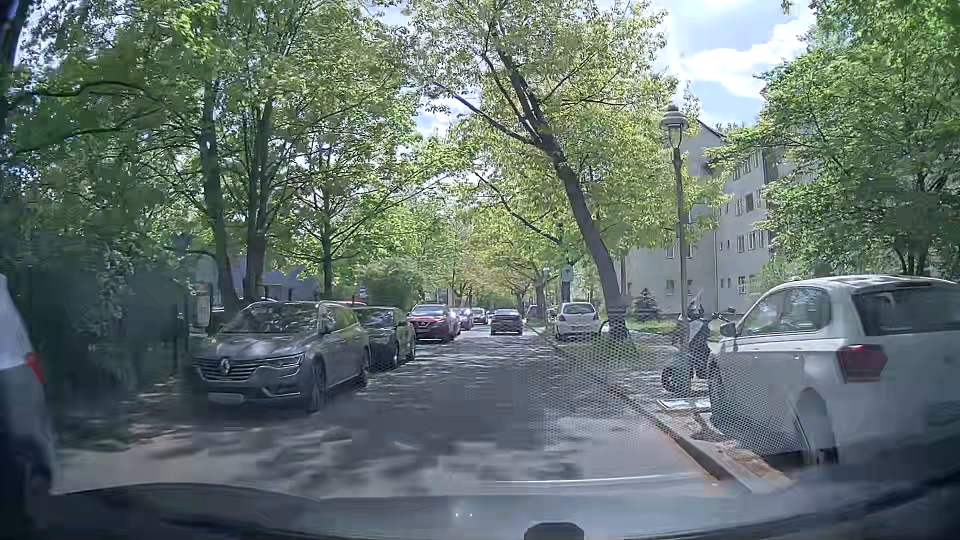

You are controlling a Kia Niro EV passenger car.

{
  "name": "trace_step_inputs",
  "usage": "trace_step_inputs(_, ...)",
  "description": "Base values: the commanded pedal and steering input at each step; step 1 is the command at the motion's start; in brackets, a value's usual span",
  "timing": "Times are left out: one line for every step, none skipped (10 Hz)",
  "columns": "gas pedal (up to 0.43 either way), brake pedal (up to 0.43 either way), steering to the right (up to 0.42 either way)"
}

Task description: Follow the waypoints while adhering to traffic rules and regulations

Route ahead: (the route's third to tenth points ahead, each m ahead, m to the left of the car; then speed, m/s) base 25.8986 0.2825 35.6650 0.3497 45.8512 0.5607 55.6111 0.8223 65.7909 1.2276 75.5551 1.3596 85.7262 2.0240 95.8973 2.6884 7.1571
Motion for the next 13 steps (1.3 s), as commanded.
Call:
trace_step_inputs(0.248,0.024,0.015)
trace_step_inputs(0.248,0.024,0.013)
trace_step_inputs(0.26,0.024,0.01)
trace_step_inputs(0.26,0.024,0.008)
trace_step_inputs(0.26,0.024,0.007)
trace_step_inputs(0.26,0.024,0.006)
trace_step_inputs(0.268,0.024,0.005)
trace_step_inputs(0.268,0.024,0.003)
trace_step_inputs(0.28,0.024,-0.006)
trace_step_inputs(0.28,0.024,-0.012)
trace_step_inputs(0.287,0.024,-0.014)
trace_step_inputs(0.287,0.024,-0.018)
trace_step_inputs(0.299,0.024,-0.018)
